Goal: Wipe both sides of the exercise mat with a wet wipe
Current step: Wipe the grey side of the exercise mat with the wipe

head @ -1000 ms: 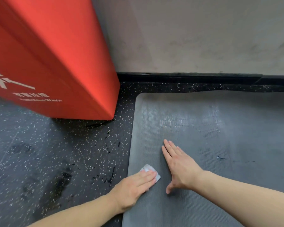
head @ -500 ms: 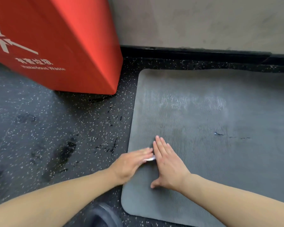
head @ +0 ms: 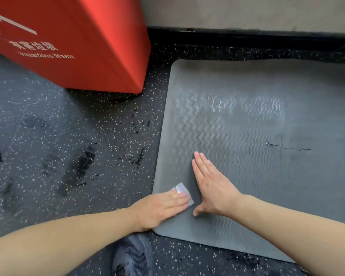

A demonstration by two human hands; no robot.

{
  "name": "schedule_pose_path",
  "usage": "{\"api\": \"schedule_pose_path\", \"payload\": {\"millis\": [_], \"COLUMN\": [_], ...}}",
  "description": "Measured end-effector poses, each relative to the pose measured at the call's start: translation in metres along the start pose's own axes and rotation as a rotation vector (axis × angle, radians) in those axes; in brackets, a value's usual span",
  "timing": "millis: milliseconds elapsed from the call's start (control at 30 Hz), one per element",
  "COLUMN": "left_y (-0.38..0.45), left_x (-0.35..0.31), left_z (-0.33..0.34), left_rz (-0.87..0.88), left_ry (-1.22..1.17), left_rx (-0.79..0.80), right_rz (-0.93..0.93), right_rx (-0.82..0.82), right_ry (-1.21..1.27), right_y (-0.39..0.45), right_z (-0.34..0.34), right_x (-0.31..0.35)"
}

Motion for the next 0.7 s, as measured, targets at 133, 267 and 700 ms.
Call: {"api": "schedule_pose_path", "payload": {"millis": [133, 267, 700], "left_y": [0.009, 0.0, 0.015], "left_x": [0.018, -0.022, -0.051], "left_z": [-0.026, -0.007, 0.011], "left_rz": [-0.29, 0.037, -0.335], "left_ry": [-0.101, -0.06, -0.73], "left_rx": [-0.132, 0.051, 0.176], "right_rz": [-0.025, -0.068, -0.008], "right_rx": [0.01, 0.023, -0.144], "right_ry": [0.081, 0.136, 0.478], "right_y": [0.0, -0.004, -0.001], "right_z": [-0.001, -0.003, -0.052], "right_x": [-0.004, -0.013, -0.051]}}
Point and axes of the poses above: each hand's wrist, its own y-axis towards the middle knuckle, its own z-axis out of the palm, x = y × z, the point moved 1 cm from there along y, towards the middle knuckle, and after that the axes turned 12 degrees about y, right-handed, at the moved point
